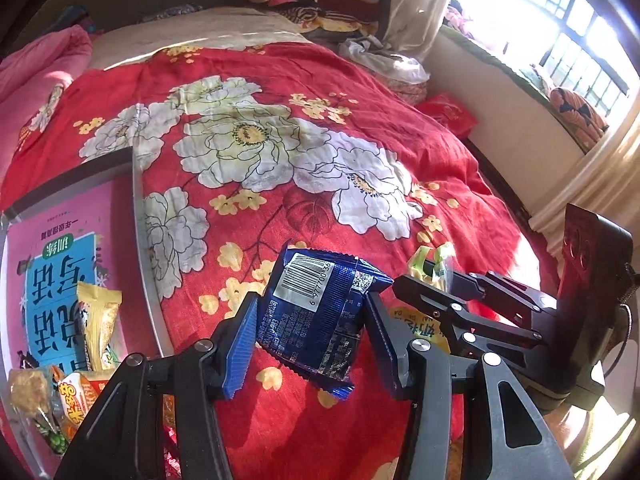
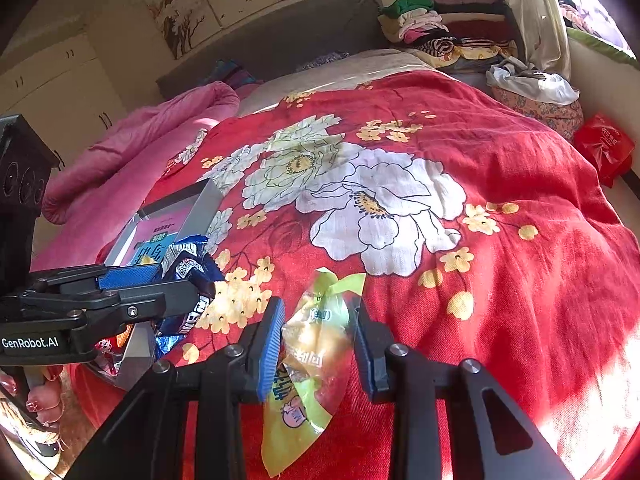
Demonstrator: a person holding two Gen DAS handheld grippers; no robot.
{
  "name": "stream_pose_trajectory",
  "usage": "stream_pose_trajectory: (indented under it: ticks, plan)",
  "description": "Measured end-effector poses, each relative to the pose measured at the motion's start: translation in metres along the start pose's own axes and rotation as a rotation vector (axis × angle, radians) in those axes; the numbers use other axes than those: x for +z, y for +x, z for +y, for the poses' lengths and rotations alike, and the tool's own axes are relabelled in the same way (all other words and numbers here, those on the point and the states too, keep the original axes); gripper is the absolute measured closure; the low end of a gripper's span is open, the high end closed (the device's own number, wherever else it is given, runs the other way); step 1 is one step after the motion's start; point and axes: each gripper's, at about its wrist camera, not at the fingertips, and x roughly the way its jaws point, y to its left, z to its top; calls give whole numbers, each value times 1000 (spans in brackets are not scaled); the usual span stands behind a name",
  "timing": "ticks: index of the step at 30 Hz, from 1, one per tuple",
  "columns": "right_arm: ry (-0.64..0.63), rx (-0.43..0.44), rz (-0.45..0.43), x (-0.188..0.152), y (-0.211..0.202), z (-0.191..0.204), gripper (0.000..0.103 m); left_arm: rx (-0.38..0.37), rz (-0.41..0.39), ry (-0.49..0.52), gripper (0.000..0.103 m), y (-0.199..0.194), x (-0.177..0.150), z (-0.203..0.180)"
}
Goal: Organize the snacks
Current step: 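Carry the blue pack and yellow-green bag over the tray with both grippers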
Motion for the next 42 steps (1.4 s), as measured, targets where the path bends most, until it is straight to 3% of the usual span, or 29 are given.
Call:
stream_pose_trajectory:
  ticks: [17,30,42]
  plan:
    - [-71,95,-53,-3,-19,29,70,12,-138,-68,49,-83,-12,33]
    - [-117,198,-104,-2,-42,70,70,118,-222,-224,49,-143,-43,114]
    - [-175,270,-106,3,-47,121,70,206,-245,-325,49,-170,-81,166]
